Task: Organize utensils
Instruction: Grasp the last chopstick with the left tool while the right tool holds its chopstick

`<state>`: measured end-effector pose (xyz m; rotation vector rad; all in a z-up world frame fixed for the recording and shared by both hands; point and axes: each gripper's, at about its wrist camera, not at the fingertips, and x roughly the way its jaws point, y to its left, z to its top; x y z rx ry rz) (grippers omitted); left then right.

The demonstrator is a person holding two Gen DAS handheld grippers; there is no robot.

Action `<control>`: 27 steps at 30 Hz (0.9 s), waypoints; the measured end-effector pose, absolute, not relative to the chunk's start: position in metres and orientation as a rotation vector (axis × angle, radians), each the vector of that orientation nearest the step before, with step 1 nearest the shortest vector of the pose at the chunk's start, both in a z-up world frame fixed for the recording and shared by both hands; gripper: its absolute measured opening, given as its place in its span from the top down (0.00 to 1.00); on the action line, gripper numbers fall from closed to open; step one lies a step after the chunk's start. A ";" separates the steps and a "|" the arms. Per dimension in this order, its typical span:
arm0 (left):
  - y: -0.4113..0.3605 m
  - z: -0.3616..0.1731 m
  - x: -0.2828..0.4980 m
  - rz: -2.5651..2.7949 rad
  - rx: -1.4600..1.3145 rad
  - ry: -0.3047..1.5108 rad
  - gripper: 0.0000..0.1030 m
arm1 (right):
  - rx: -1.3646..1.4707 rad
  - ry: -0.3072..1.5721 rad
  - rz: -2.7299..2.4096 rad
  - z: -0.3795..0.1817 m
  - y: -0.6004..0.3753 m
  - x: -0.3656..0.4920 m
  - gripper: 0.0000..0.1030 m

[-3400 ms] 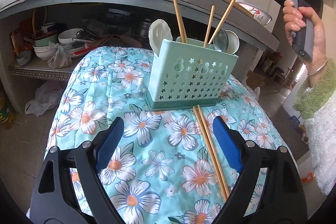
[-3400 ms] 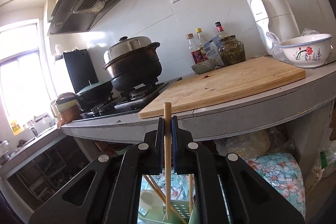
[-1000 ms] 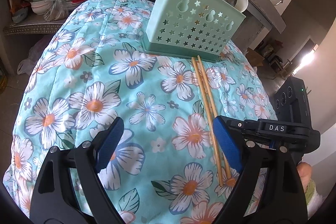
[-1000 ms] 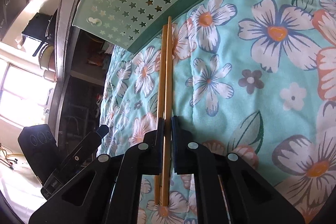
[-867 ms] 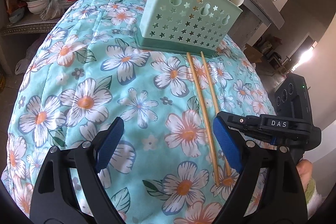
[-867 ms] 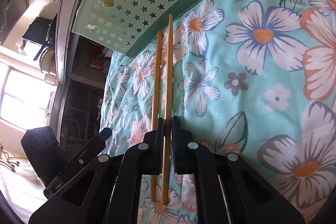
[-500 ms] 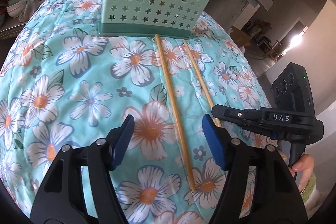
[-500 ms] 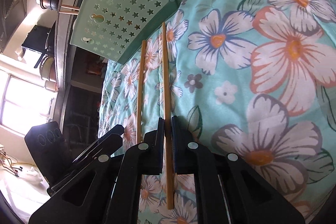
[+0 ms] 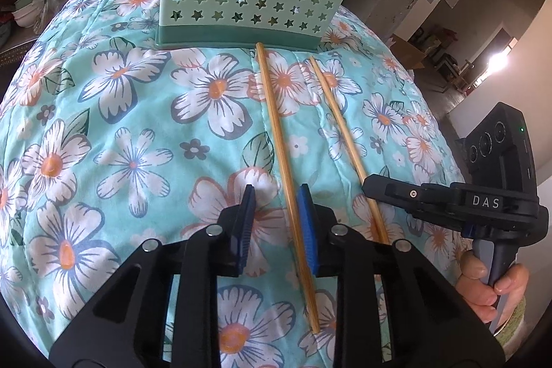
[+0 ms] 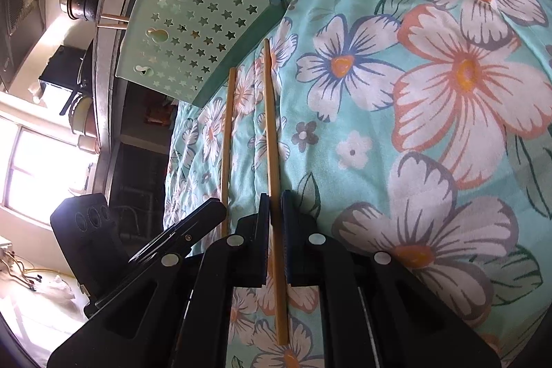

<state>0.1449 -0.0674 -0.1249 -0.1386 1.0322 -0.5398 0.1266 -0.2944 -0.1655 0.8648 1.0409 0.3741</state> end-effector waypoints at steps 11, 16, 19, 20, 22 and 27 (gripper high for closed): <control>-0.062 -0.122 0.138 -0.510 -0.169 1.031 0.95 | 0.849 1.043 0.378 -0.160 -0.288 0.126 0.93; -0.044 -0.117 0.128 -0.485 -0.212 1.041 0.95 | 0.834 1.057 0.385 -0.156 -0.283 0.121 0.93; -0.031 -0.114 0.122 -0.467 -0.255 1.049 0.95 | 0.820 1.066 0.391 -0.154 -0.280 0.115 0.93; -0.027 -0.113 0.120 -0.459 -0.269 1.049 0.95 | 0.815 1.070 0.392 -0.153 -0.280 0.113 0.93; -0.019 -0.112 0.116 -0.443 -0.301 1.059 0.95 | 0.810 1.081 0.395 -0.153 -0.280 0.108 0.93; -0.006 -0.116 0.109 -0.411 -0.313 1.088 0.95 | 0.777 1.108 0.411 -0.150 -0.279 0.101 0.93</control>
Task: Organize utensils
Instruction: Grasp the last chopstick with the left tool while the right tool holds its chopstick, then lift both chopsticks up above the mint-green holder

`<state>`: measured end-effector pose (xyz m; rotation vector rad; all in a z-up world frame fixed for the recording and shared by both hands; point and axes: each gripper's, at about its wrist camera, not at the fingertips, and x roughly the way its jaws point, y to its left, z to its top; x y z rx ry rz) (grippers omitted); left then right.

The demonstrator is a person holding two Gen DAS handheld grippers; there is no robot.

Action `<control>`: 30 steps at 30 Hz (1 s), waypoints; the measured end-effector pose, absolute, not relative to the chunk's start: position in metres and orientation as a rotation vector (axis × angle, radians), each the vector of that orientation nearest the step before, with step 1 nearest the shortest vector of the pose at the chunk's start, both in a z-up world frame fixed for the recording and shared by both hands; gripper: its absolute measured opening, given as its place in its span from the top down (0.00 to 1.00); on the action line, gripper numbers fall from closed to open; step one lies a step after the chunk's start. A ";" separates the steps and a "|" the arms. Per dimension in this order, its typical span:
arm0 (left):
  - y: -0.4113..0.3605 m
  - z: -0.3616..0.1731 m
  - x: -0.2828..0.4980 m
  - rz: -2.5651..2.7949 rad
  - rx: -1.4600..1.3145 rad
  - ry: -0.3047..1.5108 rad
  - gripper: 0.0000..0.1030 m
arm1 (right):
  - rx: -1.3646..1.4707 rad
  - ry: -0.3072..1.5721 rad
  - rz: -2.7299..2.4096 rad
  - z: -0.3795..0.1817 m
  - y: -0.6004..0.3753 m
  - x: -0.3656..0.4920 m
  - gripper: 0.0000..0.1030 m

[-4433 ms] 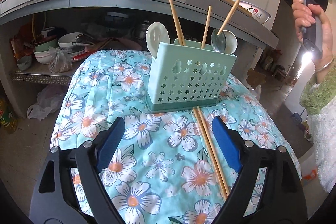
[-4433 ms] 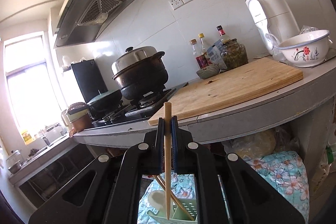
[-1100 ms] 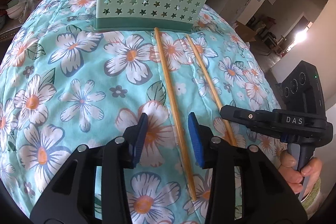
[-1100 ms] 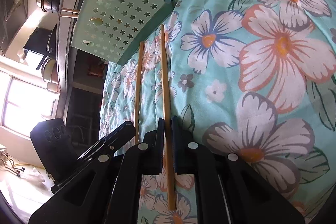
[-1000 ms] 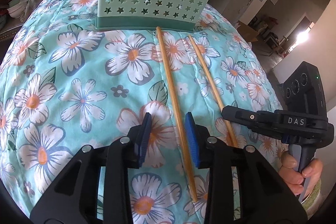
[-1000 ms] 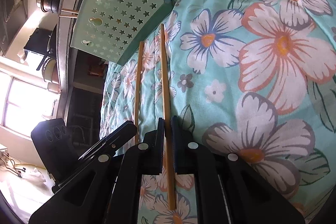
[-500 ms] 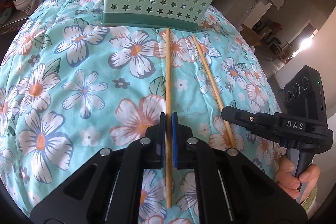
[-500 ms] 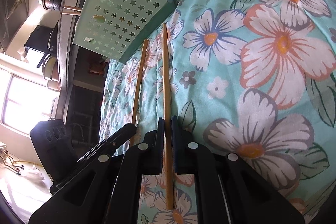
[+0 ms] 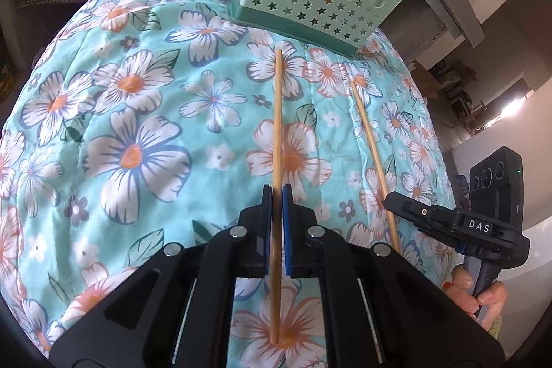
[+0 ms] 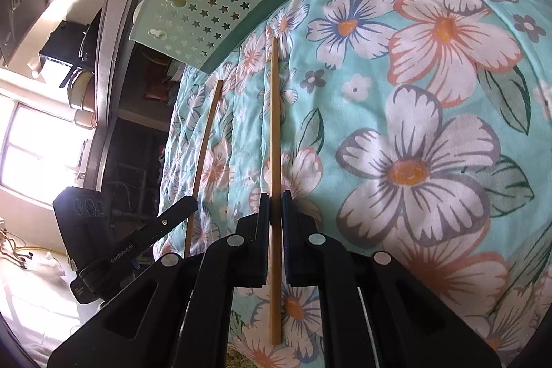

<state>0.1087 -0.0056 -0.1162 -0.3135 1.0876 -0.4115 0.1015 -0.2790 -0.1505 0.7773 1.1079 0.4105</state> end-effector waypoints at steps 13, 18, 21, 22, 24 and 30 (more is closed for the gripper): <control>-0.010 -0.097 0.136 -0.429 -0.198 1.075 0.75 | 0.600 1.081 0.371 -0.110 -0.267 0.136 0.70; -0.029 -0.091 0.156 -0.469 -0.124 1.067 0.72 | 0.561 1.074 0.354 -0.103 -0.260 0.157 0.70; -0.042 -0.095 0.170 -0.477 -0.063 1.063 0.72 | 0.540 1.068 0.337 -0.103 -0.256 0.167 0.70; -0.045 -0.097 0.175 -0.478 -0.049 1.063 0.72 | 0.527 1.067 0.328 -0.103 -0.254 0.171 0.70; -0.050 -0.101 0.184 -0.472 -0.026 1.063 0.72 | 0.509 1.065 0.315 -0.103 -0.252 0.178 0.70; -0.062 -0.112 0.210 -0.486 -0.005 1.083 0.72 | 0.464 1.078 0.276 -0.108 -0.247 0.200 0.70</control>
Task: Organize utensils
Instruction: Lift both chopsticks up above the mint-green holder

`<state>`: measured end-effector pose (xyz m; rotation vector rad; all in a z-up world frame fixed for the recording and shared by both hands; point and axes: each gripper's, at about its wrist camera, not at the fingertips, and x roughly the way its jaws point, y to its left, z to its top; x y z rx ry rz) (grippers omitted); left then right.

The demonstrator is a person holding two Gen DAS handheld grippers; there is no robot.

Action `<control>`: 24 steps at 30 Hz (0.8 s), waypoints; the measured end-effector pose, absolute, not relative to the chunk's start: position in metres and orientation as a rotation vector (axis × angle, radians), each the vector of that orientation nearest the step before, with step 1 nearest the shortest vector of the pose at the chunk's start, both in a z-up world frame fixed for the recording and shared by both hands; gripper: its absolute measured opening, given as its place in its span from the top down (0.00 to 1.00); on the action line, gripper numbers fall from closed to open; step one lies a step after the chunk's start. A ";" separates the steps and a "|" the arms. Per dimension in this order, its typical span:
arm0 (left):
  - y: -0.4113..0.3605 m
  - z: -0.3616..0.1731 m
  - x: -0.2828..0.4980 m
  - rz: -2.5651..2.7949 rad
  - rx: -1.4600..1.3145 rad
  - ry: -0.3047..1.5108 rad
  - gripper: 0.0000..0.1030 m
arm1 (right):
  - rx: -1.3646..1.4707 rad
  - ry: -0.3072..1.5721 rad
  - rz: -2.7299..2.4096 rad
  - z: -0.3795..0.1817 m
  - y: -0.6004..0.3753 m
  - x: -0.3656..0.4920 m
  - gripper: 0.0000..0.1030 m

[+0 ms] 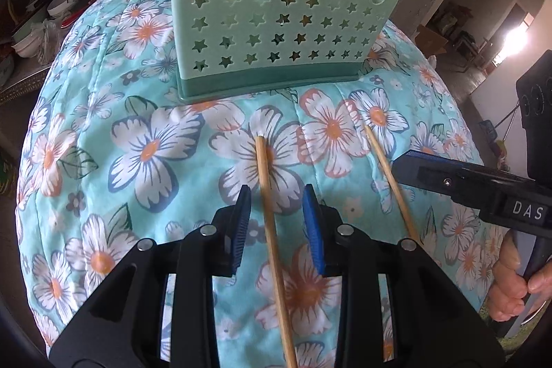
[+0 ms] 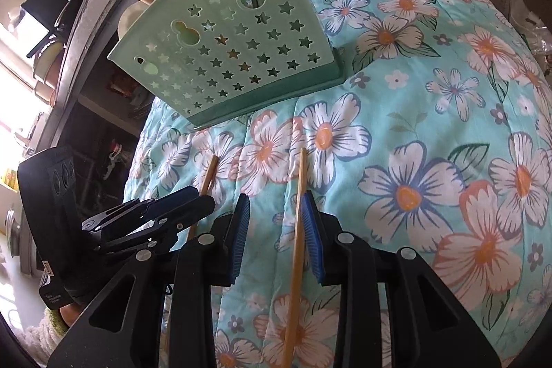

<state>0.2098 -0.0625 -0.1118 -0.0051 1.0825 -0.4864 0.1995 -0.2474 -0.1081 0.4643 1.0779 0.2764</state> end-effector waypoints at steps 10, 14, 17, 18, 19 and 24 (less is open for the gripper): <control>-0.071 -0.121 0.229 -0.467 -0.004 1.085 0.76 | 0.436 1.121 0.249 -0.130 -0.237 0.223 0.83; -0.069 -0.123 0.232 -0.432 -0.008 1.070 0.91 | 0.453 1.117 0.242 -0.132 -0.239 0.223 0.94; -0.058 -0.124 0.234 -0.425 -0.055 1.081 0.95 | 0.484 1.108 0.253 -0.127 -0.245 0.221 0.94; -0.055 -0.123 0.234 -0.423 -0.066 1.081 0.95 | 0.493 1.098 0.258 -0.123 -0.247 0.219 0.94; -0.051 -0.121 0.233 -0.423 -0.074 1.077 0.95 | 0.499 1.088 0.261 -0.119 -0.248 0.217 0.94; -0.036 -0.095 0.215 -0.452 -0.115 1.019 0.95 | 0.509 1.026 0.284 -0.088 -0.256 0.204 0.94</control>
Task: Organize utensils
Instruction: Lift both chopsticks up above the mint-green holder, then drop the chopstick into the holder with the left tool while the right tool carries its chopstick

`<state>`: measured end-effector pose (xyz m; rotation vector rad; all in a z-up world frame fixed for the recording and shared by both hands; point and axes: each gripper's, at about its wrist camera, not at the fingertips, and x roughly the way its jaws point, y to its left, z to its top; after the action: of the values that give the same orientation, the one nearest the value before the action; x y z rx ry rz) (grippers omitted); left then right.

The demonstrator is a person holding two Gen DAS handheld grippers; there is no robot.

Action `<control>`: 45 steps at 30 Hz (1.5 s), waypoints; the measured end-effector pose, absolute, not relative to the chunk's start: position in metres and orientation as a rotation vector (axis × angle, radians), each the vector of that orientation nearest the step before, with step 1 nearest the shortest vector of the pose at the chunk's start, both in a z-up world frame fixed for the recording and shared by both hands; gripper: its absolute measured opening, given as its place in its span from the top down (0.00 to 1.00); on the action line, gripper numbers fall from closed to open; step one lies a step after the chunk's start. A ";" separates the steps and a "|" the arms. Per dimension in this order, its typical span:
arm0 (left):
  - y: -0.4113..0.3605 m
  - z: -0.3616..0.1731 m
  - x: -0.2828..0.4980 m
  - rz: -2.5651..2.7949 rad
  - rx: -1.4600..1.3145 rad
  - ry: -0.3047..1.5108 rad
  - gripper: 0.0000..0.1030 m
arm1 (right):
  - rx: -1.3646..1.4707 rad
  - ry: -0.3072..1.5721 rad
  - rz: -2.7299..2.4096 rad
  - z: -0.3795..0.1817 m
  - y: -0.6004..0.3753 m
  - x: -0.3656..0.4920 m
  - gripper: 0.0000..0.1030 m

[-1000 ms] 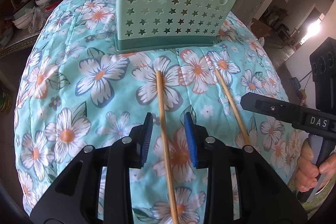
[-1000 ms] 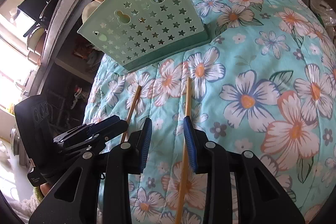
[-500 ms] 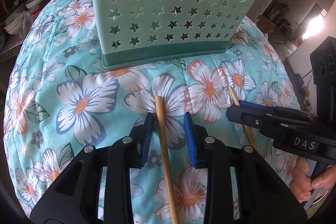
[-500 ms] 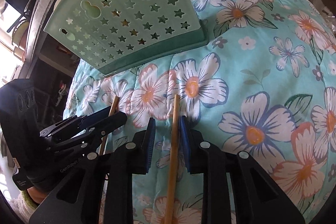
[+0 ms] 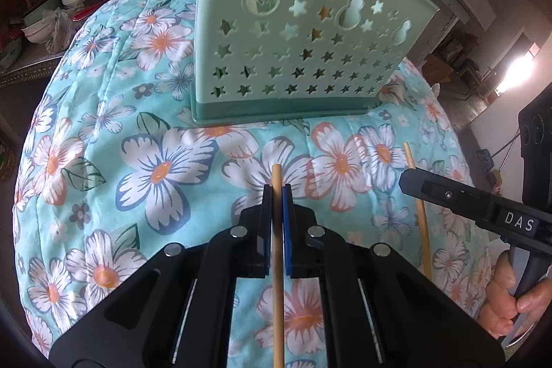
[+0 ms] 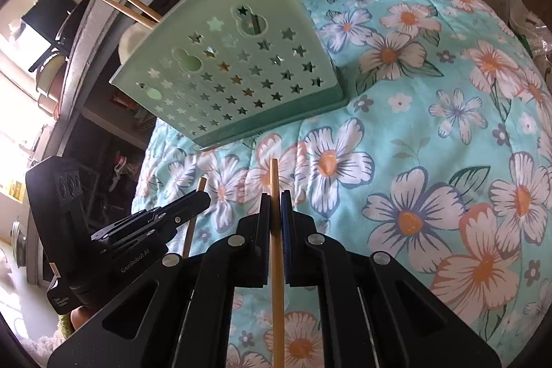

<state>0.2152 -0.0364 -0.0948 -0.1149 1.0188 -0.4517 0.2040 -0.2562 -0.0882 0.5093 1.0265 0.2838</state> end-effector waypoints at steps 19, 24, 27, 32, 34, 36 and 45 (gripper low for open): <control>-0.001 0.047 0.152 -0.604 -0.158 0.666 0.95 | 0.443 0.658 0.310 0.059 -0.270 0.136 0.94; 0.000 0.087 0.156 -0.615 -0.139 0.559 0.95 | 0.449 0.600 0.295 0.077 -0.282 0.131 0.94; 0.001 0.113 0.161 -0.616 -0.144 0.489 0.95 | 0.459 0.576 0.279 0.080 -0.293 0.130 0.94; 0.000 0.158 0.172 -0.568 -0.144 0.338 0.95 | 0.496 0.575 0.277 0.074 -0.313 0.129 0.94; -0.002 0.172 0.179 -0.547 -0.155 0.277 0.95 | 0.510 0.579 0.278 0.070 -0.319 0.130 0.94; -0.005 0.183 0.188 -0.525 -0.170 0.233 0.95 | 0.523 0.584 0.282 0.065 -0.324 0.132 0.94; -0.025 0.167 0.245 -0.427 -0.173 0.224 0.95 | 0.554 0.601 0.292 0.052 -0.341 0.139 0.94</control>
<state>0.2455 -0.0250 0.1667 -0.1733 0.2238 -0.4268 0.1386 -0.3406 0.0518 0.5538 0.6015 0.2923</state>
